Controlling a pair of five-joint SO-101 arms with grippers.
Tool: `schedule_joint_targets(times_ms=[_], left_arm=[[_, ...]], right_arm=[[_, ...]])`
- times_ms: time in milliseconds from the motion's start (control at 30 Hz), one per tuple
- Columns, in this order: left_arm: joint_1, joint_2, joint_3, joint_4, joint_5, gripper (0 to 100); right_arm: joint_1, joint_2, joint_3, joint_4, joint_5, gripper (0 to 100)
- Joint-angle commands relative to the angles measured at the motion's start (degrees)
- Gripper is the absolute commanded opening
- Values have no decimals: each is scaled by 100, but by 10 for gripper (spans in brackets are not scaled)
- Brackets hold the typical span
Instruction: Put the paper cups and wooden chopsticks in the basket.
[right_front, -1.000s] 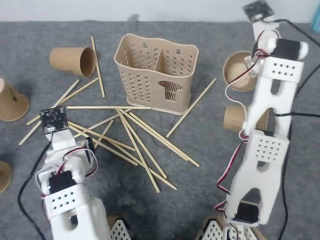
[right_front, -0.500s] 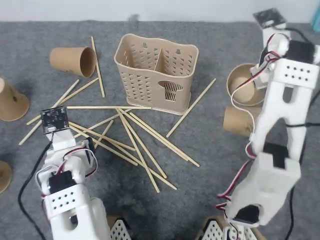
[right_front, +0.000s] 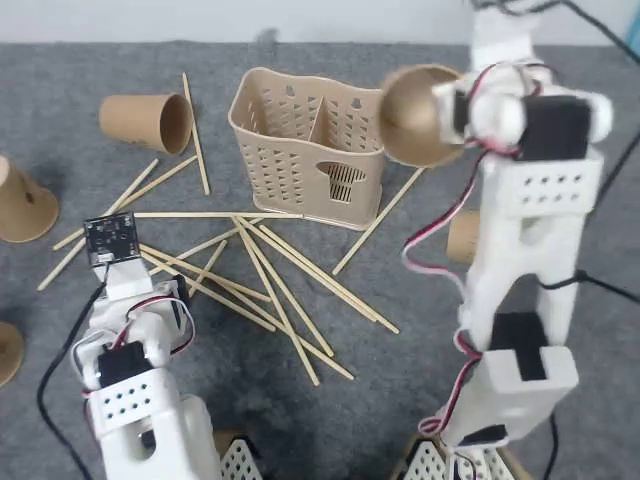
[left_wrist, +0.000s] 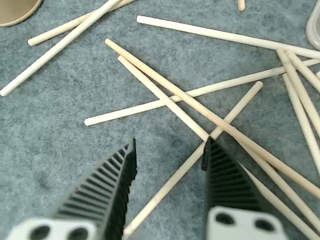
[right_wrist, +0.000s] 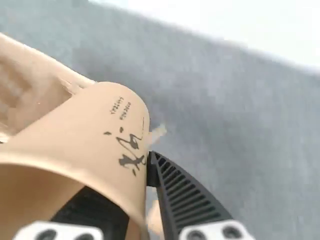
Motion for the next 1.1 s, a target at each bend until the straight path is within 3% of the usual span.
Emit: schedule_joint_targets(times_ms=[0,133,733,933,1067], left_arm=[[35,-97,-13,-123,-70,206],[35,-97,-13,-132,-70,206],[35,-97,-13,-141,-70,206],[35,-97,-13,-141,-70,206],[35,-97,-13,-141,-70,206]], right_arm=[[-576,-418,-642,4,-88,7],[-927,-295,-492,-259,-70,7],[-716,1244,-378,-681,281,16],[-576,1314,-369,-673,334,188],[-620,1165,-492,-673,431,205]])
